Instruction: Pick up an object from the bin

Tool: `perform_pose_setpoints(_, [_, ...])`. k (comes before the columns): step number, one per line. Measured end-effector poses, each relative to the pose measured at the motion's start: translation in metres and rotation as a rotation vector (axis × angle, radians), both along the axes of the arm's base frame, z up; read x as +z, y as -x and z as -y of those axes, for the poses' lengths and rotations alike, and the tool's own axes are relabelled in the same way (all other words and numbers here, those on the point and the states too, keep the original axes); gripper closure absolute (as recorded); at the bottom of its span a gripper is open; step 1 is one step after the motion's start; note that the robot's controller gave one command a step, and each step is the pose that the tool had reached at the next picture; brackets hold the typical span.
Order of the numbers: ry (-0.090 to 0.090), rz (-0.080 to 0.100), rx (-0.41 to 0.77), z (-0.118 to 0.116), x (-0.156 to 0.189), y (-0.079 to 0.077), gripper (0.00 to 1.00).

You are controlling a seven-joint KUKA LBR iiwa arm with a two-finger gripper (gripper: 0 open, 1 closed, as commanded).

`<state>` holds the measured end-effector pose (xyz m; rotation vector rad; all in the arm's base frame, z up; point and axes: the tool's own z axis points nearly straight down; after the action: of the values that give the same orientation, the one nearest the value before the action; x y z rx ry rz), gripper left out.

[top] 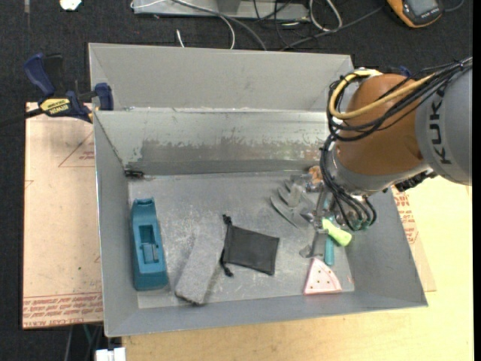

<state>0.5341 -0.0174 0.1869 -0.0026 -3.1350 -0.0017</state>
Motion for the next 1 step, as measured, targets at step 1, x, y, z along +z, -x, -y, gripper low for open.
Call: perform_pose_setpoints(1, [0.000,0.008,0.001,-0.0002,0.0033,-0.0017,0.00])
